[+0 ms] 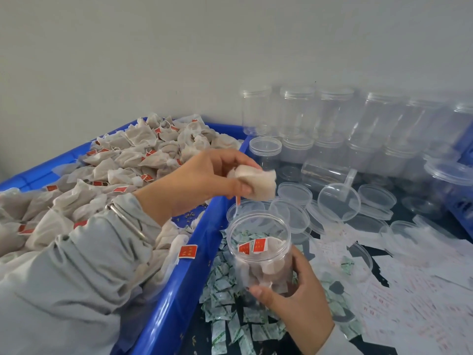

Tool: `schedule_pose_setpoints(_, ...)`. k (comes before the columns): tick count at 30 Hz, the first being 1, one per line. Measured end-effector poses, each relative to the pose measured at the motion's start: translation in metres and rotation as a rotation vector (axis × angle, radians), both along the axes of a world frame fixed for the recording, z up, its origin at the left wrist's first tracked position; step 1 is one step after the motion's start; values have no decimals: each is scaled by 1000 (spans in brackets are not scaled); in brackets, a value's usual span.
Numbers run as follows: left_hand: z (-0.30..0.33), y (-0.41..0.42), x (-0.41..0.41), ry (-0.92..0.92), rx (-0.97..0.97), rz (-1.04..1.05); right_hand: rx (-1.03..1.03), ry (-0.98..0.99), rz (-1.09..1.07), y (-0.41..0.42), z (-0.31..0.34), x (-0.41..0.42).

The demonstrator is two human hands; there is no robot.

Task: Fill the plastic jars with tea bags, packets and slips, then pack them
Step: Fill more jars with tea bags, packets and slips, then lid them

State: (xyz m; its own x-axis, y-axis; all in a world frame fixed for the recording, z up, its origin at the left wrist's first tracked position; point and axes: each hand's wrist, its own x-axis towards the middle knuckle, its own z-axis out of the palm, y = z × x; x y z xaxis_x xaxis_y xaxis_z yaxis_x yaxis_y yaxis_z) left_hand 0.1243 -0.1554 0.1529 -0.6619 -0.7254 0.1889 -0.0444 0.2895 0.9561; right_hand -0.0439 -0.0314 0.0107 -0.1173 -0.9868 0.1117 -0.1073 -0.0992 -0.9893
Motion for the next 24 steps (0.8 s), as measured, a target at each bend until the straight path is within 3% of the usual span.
schedule_pose_setpoints(5, -3, 12, -6, -79, 24, -219, -6, 0, -33, -1, 1, 2)
schedule_pose_setpoints(11, -3, 12, -4, -159, 14, -204, -36, -26, -30, 1, 4, 5)
schedule_pose_setpoints(19, -3, 18, -9, 5, 187, -311, -17, -23, -23, 1, 4, 3)
schedule_pose_setpoints(21, -5, 20, -11, -78, 134, -272, -15, -17, -30, 1, 4, 3)
schedule_pose_setpoints(24, -10, 23, -16, -354, -43, -176, -1, -18, -27, 2, 4, 4)
